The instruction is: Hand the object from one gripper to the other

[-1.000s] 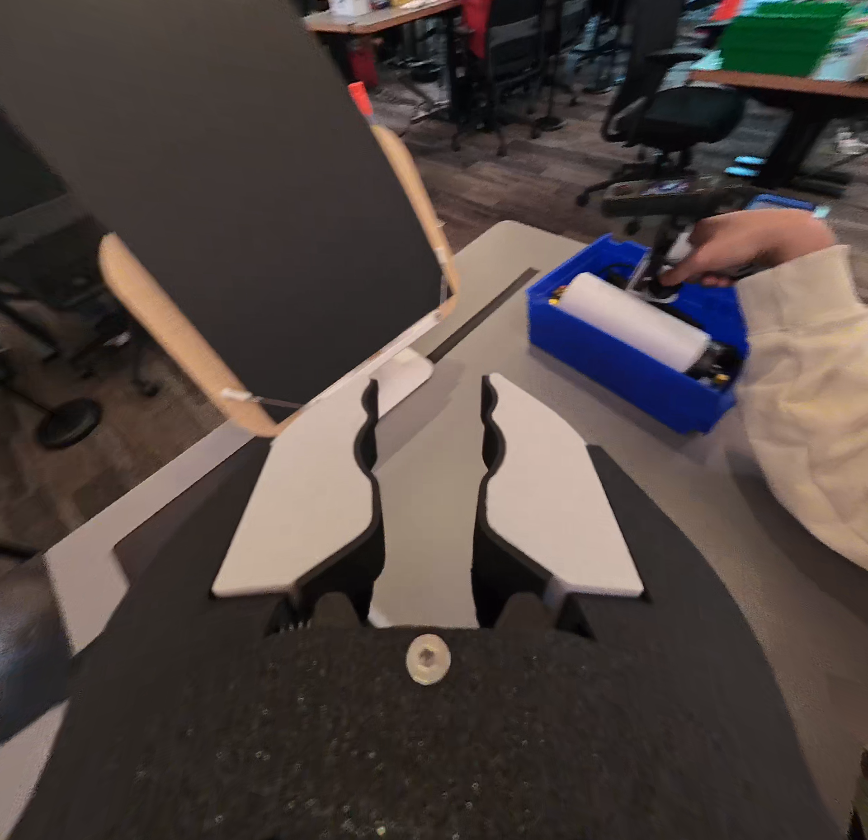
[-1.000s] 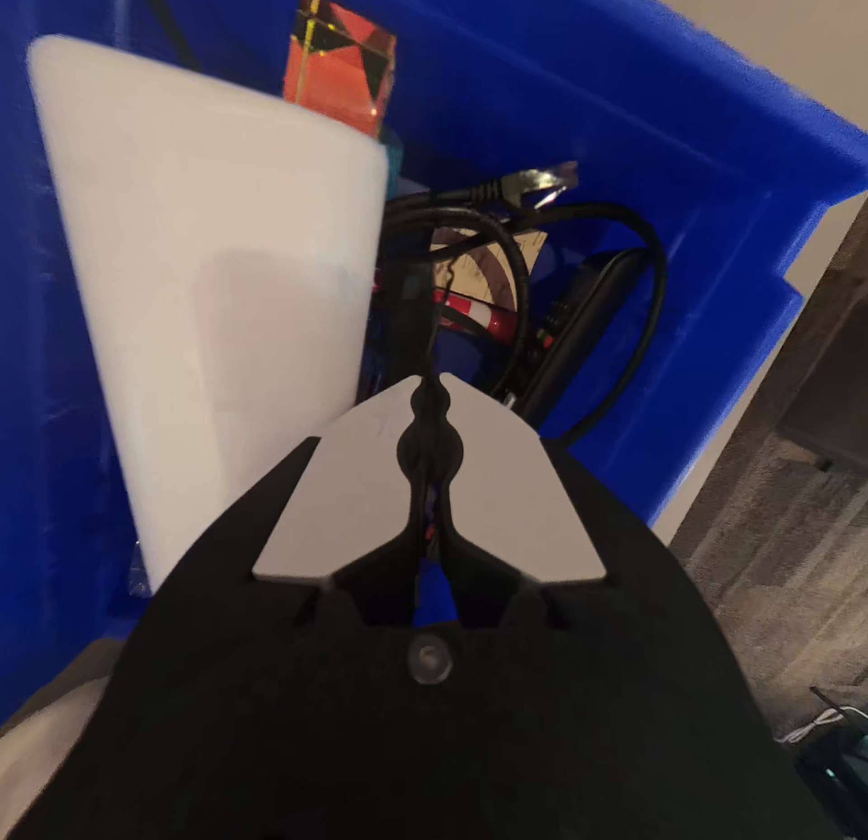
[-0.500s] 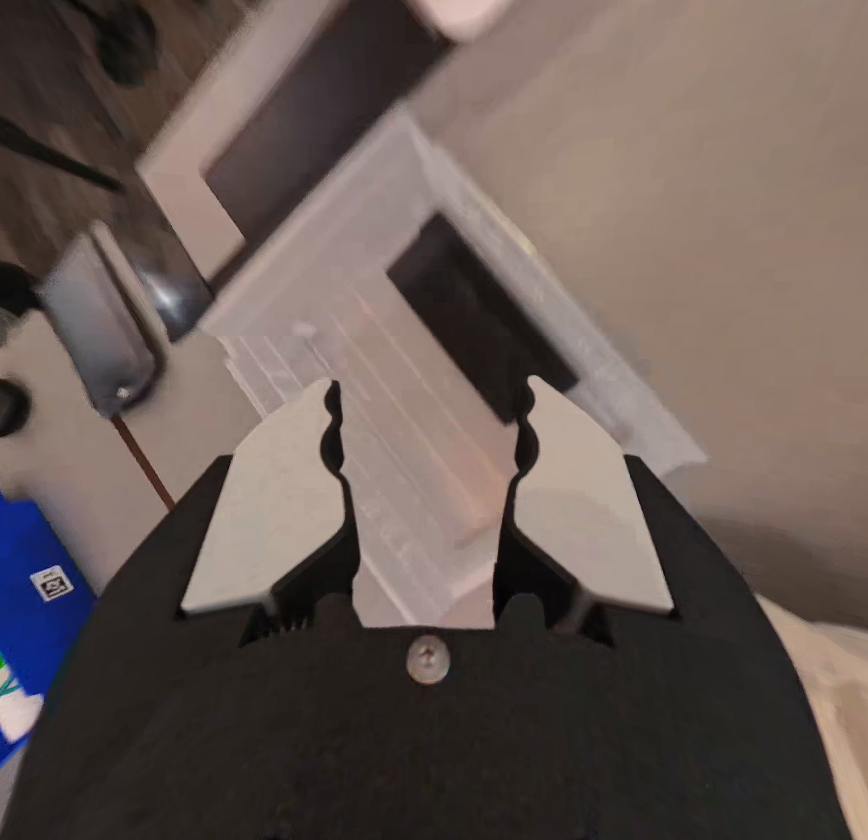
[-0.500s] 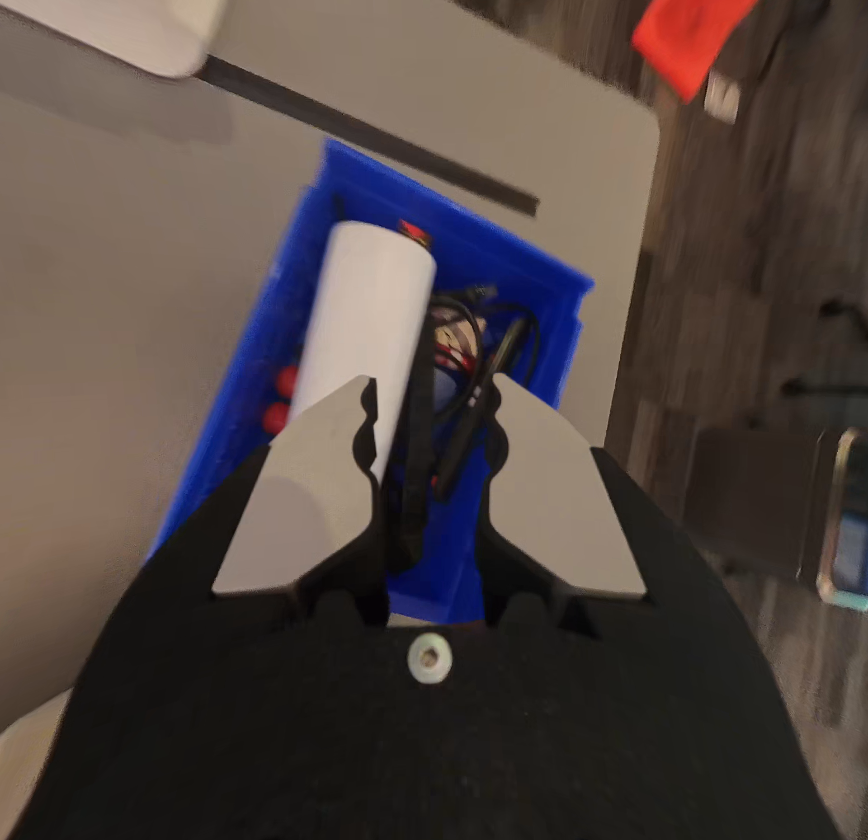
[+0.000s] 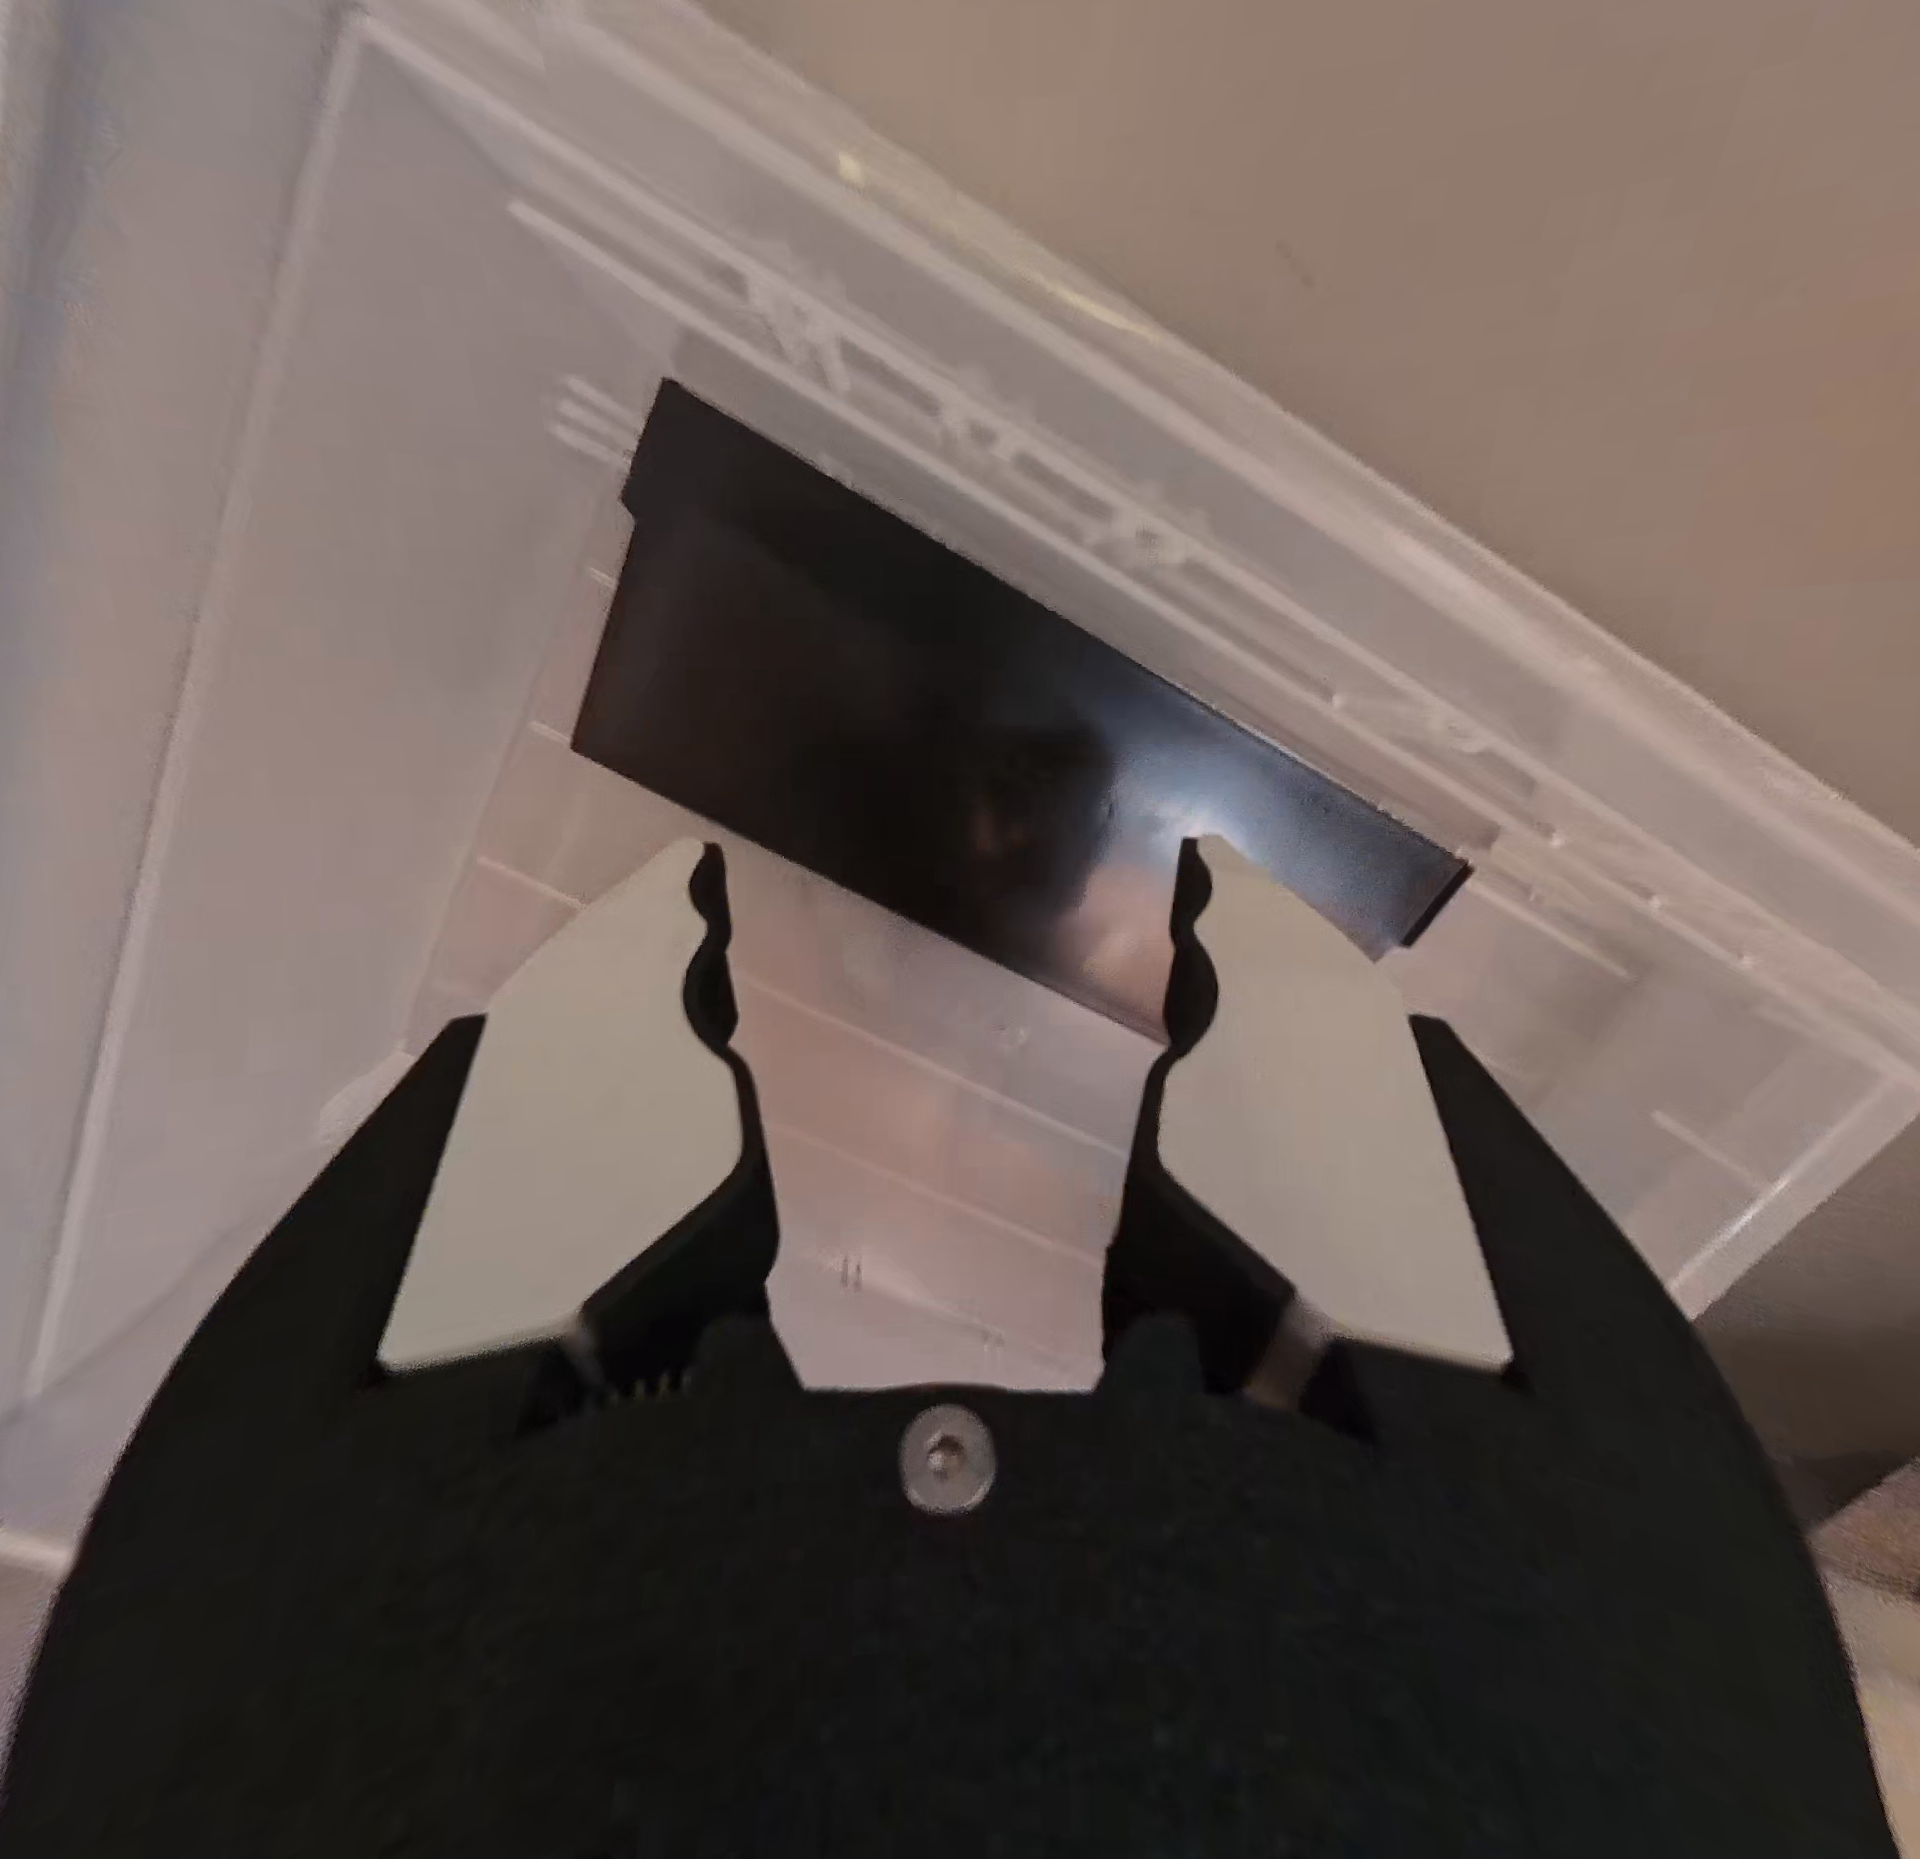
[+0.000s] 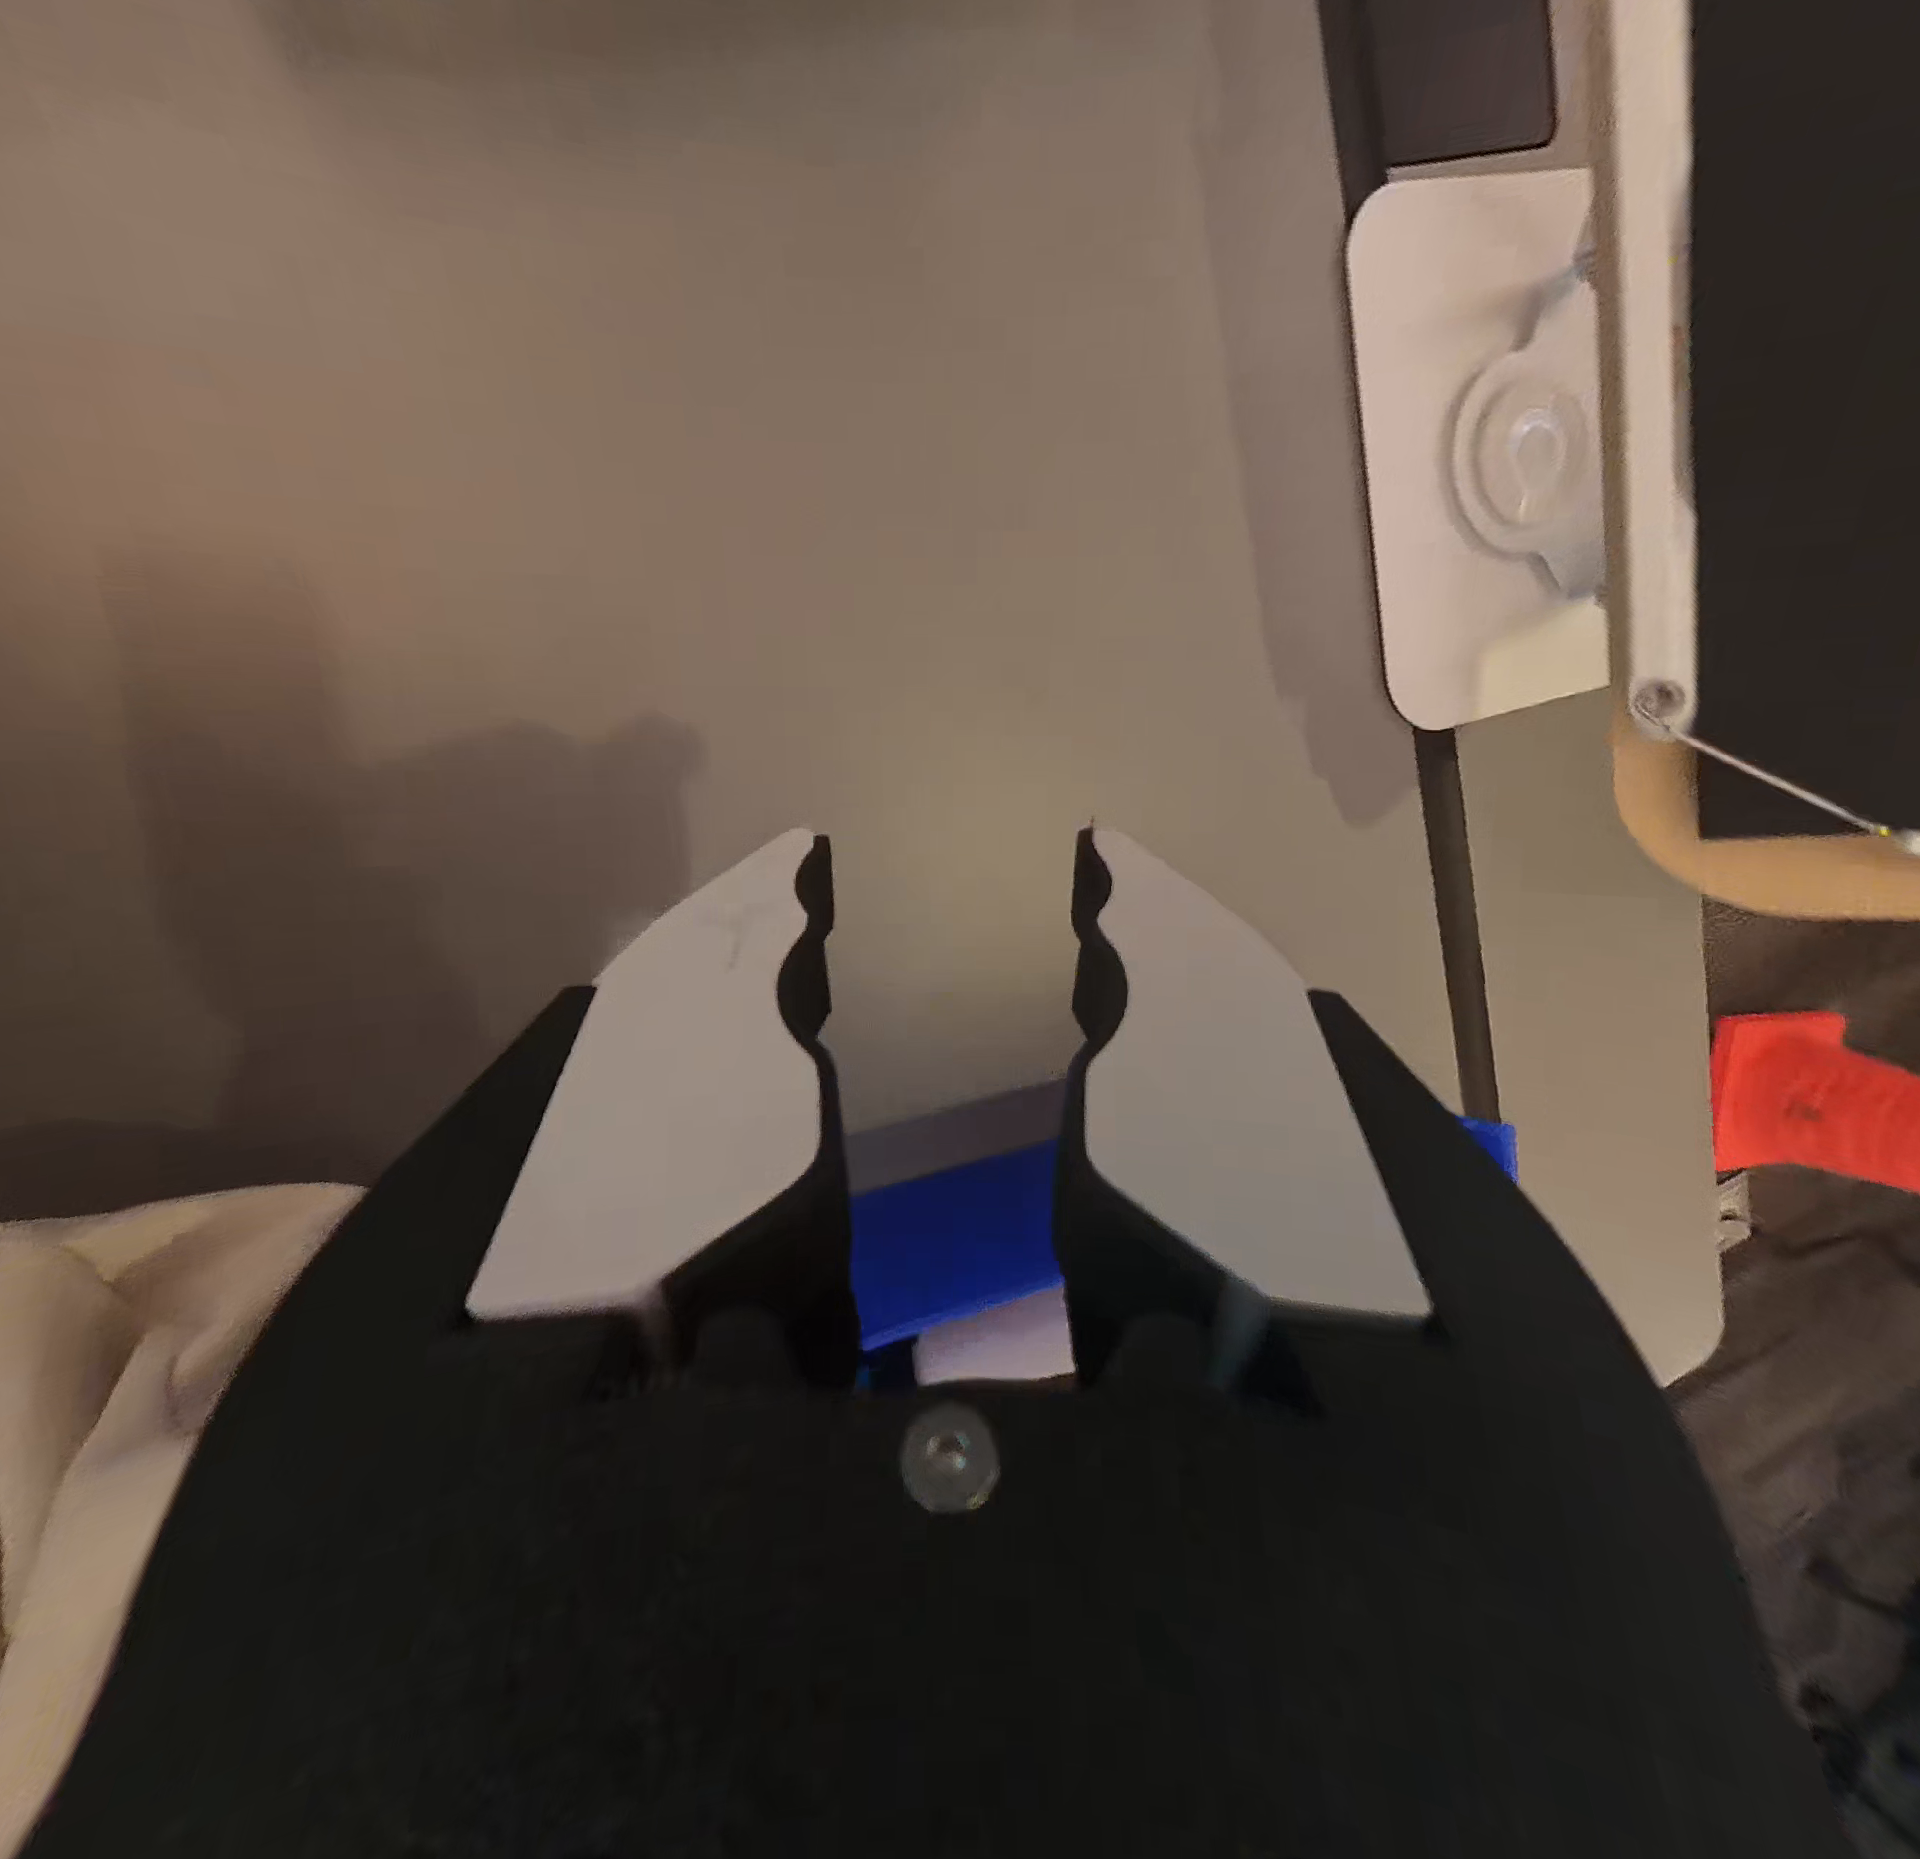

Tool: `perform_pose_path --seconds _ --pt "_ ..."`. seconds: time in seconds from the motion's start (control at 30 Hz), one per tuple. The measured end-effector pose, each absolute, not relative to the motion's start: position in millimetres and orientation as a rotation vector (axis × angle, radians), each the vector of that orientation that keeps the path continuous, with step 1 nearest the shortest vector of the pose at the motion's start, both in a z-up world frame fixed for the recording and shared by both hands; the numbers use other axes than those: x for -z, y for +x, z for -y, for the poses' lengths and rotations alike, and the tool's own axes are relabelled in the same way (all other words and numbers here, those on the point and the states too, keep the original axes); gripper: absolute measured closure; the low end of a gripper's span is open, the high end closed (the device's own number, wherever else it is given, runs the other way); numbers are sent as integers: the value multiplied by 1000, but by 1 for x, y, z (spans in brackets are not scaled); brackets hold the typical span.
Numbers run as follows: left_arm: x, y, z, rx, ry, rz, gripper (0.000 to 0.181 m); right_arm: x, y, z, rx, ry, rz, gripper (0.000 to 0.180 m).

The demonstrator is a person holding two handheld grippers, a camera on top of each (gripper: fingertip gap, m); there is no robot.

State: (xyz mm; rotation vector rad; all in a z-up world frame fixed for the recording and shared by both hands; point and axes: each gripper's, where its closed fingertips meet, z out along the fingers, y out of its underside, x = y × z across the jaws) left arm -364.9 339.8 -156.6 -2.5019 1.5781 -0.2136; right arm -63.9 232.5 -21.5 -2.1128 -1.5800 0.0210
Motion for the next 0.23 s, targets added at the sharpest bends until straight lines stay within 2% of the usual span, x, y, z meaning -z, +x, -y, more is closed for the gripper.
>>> perform_pose_path --seconds 0.13,0.23 --pt "156 -350 -312 509 -2483 -1651 103 38 -69 -233 -7 -2160 1650 135" --pt "158 -345 -286 521 -2330 -1794 100 42 -65 -238 6 -2183 1642 135"
